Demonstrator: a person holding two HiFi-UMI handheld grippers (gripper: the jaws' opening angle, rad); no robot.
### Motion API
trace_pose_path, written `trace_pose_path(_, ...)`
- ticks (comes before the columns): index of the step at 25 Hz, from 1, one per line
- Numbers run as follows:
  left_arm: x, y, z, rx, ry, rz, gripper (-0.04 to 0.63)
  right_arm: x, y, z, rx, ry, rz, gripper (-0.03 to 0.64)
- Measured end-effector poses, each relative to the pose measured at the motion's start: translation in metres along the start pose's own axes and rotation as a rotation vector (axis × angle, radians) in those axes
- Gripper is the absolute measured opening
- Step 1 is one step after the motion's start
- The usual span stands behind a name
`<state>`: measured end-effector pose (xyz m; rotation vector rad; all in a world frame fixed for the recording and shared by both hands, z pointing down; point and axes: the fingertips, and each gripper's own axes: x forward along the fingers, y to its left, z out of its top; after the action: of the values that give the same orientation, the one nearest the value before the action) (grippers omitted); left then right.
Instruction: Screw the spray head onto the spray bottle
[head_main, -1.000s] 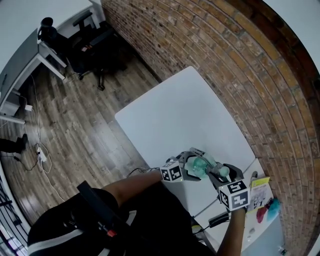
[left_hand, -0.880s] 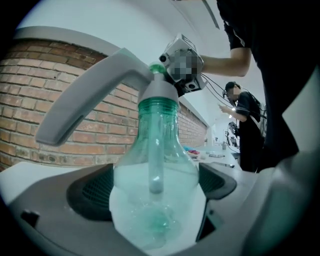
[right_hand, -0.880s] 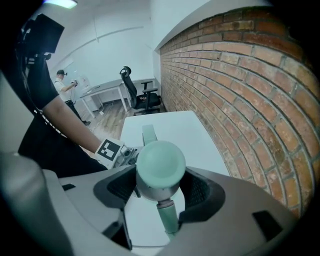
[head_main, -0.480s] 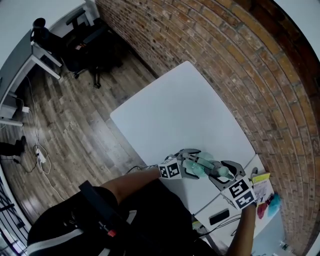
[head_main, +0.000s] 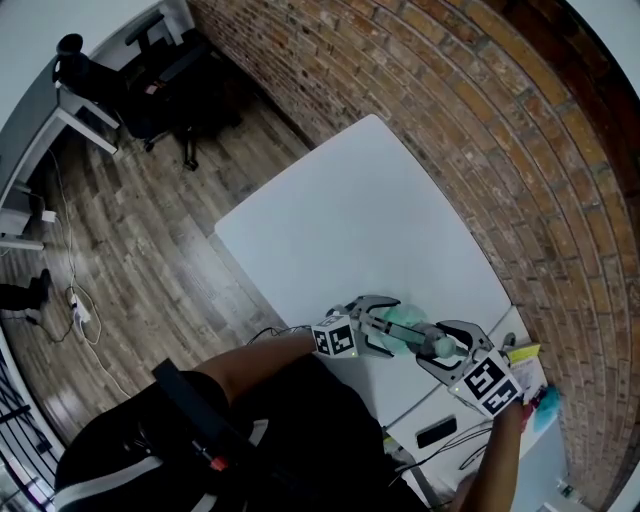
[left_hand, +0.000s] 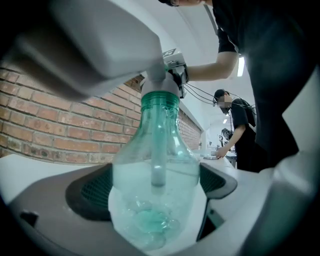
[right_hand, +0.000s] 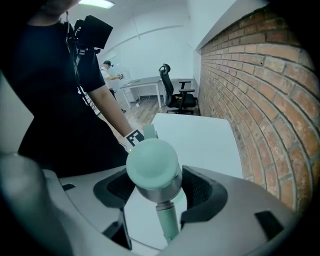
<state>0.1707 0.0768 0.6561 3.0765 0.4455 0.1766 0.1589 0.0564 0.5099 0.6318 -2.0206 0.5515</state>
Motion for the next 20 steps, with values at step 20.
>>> trace_pose_path(20, 0.0005, -0.0008, -0.0063, -0.018, -0.038, -0.009, 0.528, -0.0013, 0.0074, -0.0033, -0.290, 0.040, 0.157, 0.270)
